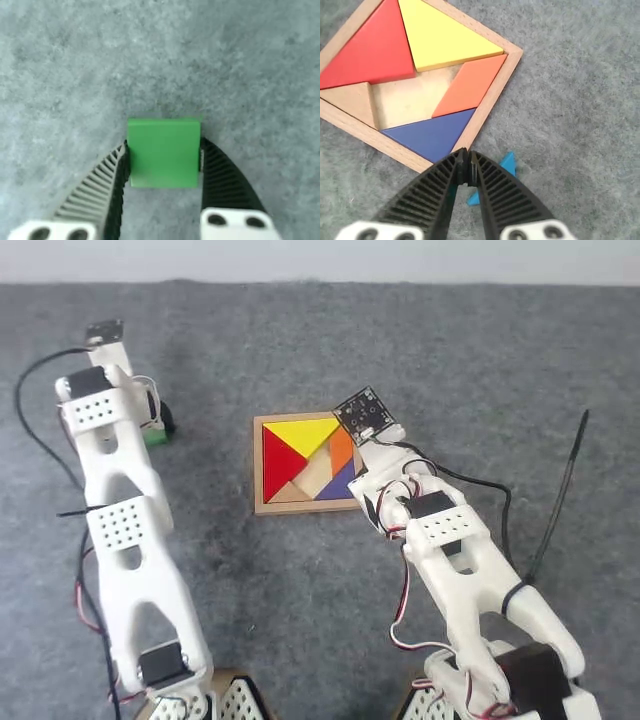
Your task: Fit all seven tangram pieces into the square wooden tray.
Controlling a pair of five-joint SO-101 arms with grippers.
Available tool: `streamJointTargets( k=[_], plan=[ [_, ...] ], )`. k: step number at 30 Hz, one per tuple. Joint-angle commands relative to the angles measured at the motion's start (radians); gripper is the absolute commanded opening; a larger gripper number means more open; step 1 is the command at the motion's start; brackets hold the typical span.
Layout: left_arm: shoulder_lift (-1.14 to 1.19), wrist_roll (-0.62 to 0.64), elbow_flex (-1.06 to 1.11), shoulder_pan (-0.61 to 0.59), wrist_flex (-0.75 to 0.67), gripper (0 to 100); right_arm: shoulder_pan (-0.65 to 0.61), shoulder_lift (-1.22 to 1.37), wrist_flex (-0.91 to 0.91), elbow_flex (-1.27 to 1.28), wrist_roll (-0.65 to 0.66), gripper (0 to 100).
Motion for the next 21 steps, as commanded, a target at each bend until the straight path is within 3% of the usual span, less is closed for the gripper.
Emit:
streamJointTargets(
  k=[1,6,16,21],
  plan=[
    [-0.232,-0.014,0.309,-0.054,0.060,8,0.012,-0.002,-0.019,-0.071,0.035,0.7],
    [-0.568,-0.018,0.707,-0.055,0.040,8,0.012,-0.002,-0.019,-0.071,0.034,0.7],
    [-1.053,-0.069,1.323,-0.054,-0.152,8,0.015,-0.004,-0.010,-0.071,0.034,0.7],
    [-1.341,-0.092,1.609,0.054,-0.247,9,0.019,-0.012,-0.010,-0.071,0.034,0.7]
  ],
)
